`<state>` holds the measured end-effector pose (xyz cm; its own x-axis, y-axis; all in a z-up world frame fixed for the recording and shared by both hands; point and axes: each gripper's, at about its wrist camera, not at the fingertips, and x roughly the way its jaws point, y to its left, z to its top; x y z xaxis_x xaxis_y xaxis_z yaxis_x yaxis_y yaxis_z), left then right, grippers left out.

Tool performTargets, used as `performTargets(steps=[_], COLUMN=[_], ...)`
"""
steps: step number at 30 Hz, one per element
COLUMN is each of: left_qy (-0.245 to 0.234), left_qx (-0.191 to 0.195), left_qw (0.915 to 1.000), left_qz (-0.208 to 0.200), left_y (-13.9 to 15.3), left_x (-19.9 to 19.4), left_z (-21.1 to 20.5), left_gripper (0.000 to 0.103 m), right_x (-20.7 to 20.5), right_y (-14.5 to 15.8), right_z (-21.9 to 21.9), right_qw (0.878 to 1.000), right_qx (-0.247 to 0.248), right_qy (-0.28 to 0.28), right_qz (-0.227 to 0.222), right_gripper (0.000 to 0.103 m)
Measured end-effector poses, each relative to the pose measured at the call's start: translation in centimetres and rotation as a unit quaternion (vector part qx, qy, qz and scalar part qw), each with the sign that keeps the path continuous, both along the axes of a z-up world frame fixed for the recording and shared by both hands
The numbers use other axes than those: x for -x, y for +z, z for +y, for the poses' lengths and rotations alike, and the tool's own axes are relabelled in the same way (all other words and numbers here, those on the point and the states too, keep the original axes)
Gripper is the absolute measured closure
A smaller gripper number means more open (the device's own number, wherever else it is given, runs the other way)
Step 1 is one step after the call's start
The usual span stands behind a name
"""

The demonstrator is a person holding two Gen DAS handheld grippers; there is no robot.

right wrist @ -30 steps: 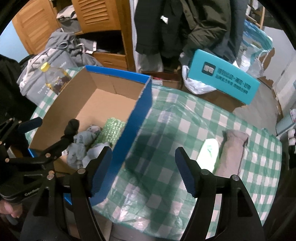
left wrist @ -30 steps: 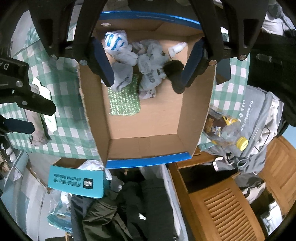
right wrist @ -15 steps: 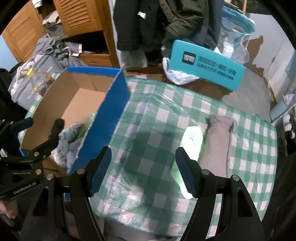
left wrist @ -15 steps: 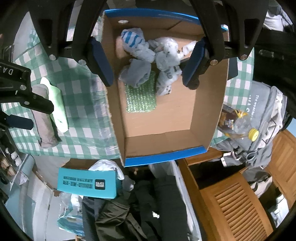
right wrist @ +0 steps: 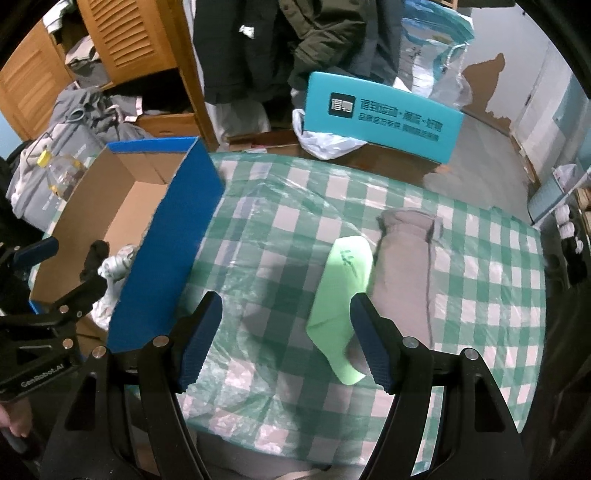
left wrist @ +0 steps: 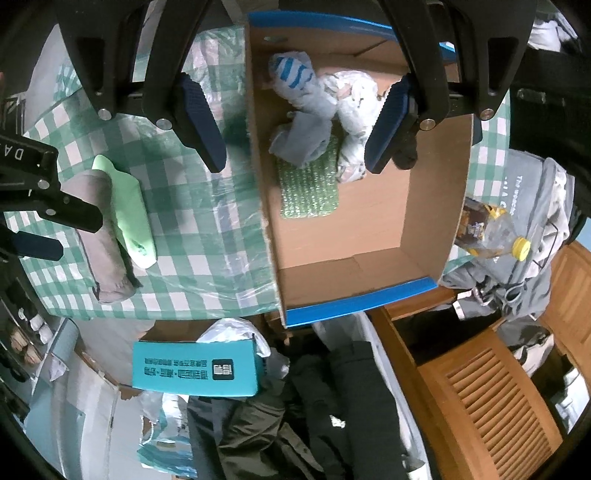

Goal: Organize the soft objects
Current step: 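Withdraw both open grippers from the box back over the tablecloth, then move right gripper to the grey mitten cuff while left gripper approaches the green pad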

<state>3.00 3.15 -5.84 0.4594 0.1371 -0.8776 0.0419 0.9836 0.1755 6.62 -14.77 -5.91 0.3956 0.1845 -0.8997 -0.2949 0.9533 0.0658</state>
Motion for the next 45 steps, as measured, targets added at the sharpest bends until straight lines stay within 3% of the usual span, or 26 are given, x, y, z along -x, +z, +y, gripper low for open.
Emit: performTargets(steps=[12, 24, 34, 45], left_qy=[-0.024, -0.051, -0.063, -0.062], left_qx=[-0.009, -0.02, -0.041, -0.024], left_qw=[0.9997, 0.9983, 0.996, 0.9948], left_qz=[0.005, 0.021, 0.049, 0.077], left_y=[-0.4, -1.5, -4.5, -7.4], left_x=[-0.7, -2.4, -4.9, -7.8], left_z=[-3.3, -7.5, -10.6, -12.4], left_gripper=[0.024, 0.022, 0.02, 0.02], right_x=[-0.2, -0.4, -2.0, -5.5], right_y=[-0.8, -3.6, -5.6, -8.2], right_z=[-3.8, -8.0, -9.8, -9.7], right_qw=[0.999, 0.996, 0.993, 0.99], right_qx=[0.012, 0.03, 0.035, 0.037], right_qy=[-0.038, -0.077, -0.096, -0.114], right_qz=[0.007, 0.037, 0.061, 0.075], right_gripper=[0.03, 0.03, 0.03, 0.03])
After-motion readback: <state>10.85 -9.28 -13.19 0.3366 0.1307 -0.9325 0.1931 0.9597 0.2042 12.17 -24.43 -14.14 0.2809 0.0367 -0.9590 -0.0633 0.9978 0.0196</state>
